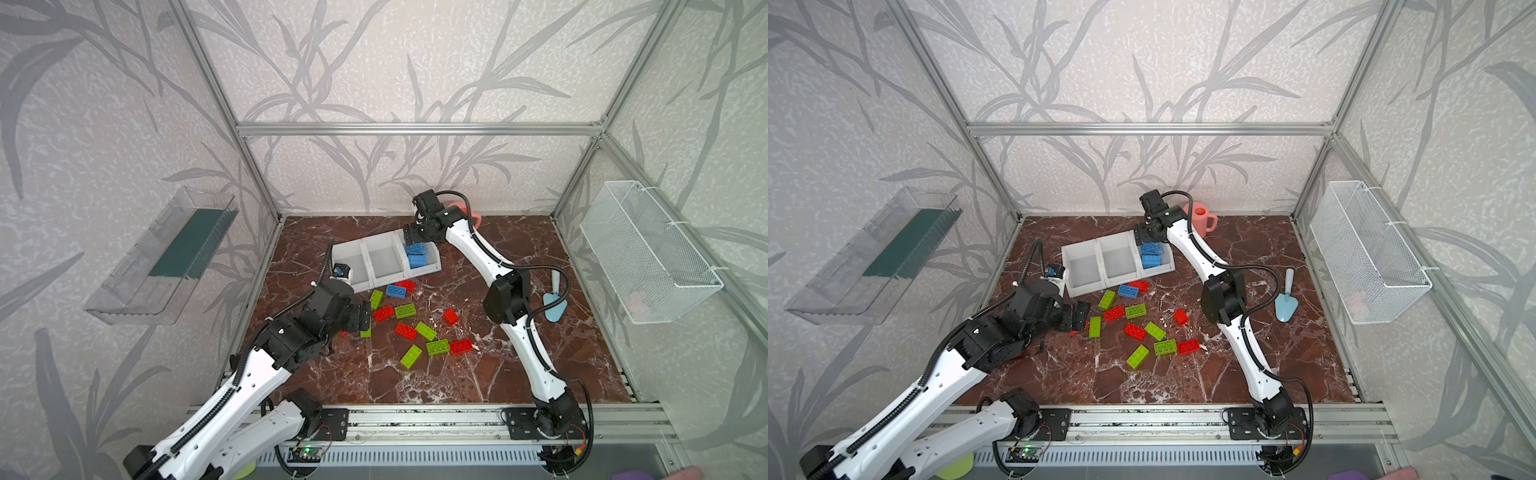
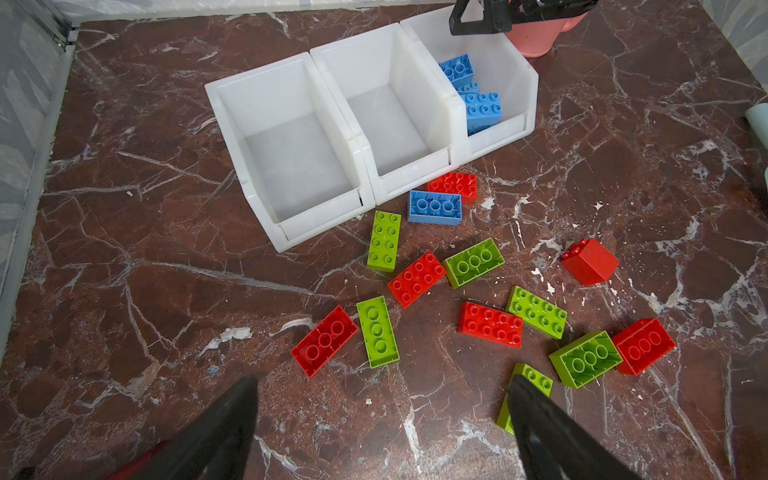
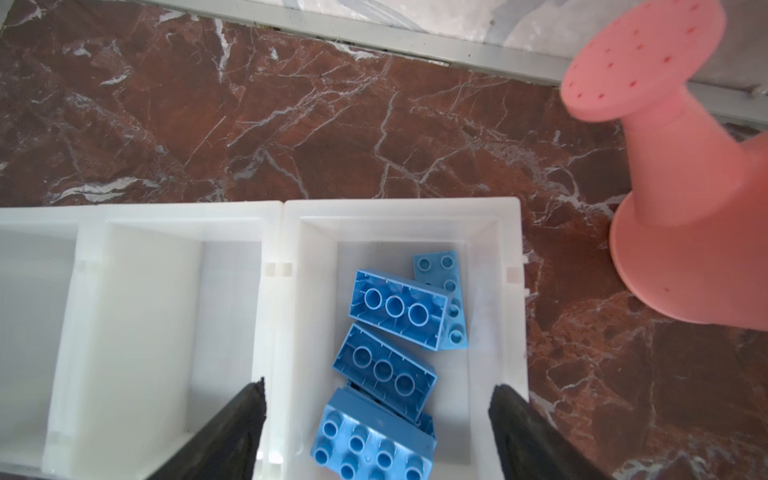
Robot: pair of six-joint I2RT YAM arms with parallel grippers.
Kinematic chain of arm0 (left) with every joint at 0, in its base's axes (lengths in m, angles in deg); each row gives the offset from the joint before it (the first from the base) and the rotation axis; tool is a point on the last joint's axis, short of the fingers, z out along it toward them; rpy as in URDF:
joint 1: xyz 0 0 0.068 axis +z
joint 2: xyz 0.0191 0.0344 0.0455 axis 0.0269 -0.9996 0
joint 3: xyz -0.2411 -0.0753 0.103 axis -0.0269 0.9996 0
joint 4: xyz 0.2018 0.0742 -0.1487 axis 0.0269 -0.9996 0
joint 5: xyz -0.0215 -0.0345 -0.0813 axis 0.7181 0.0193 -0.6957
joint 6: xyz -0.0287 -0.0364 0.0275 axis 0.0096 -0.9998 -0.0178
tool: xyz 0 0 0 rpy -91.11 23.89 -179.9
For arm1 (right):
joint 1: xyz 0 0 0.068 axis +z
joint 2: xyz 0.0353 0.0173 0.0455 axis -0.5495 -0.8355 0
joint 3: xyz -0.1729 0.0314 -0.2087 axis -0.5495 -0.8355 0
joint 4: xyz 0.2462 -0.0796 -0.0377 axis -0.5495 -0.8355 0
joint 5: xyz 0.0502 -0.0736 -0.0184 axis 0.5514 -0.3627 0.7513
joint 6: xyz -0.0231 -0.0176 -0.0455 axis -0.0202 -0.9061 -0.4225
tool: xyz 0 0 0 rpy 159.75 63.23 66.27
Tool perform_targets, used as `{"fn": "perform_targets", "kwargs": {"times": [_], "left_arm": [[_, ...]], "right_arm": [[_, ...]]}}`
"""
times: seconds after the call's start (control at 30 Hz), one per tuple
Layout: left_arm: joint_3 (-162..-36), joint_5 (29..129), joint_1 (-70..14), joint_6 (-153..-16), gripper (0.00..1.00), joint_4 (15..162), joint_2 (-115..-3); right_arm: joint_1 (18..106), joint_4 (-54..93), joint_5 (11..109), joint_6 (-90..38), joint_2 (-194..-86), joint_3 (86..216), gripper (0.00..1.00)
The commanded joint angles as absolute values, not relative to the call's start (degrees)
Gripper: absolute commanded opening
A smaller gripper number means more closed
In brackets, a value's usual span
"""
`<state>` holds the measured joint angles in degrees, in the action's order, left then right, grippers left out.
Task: Sort the legos into containers by color
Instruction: 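Withdraw the right gripper while the left gripper reaches to the blue brick beside the bin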
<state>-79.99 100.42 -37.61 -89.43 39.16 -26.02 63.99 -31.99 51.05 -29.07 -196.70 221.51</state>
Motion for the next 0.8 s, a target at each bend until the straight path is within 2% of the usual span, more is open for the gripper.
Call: {"fn": "perform_targets", "kwargs": {"times": [0.0,0.1,0.4,0.6,0.77], "left_arm": [[-79.59,99.88,-37.79,-88.57,0.94,38.54,-26.91],[-79.93,99.18,-37.83,-88.55,0.94,38.54,-28.18],[-82.86,93.88,-37.81,-90.52,0.93,40.25,-35.91],[-86.56,91.0,-37.93,-91.99,0.92,41.33,-44.06],[-90.19,89.89,-38.02,-92.24,0.92,42.14,-52.48]], "right_arm": [[64.09,-32.41,53.12,-29.93,-187.68,217.76,0.86],[64.27,-29.11,53.47,-30.46,-179.63,207.38,0.87],[64.36,-2.73,55.8,-29.1,-142.77,155.13,0.94],[64.53,6.82,58.62,-24.63,-124.32,130.86,0.96],[64.62,12.41,59.79,-21.58,-112.56,116.0,0.97]]}}
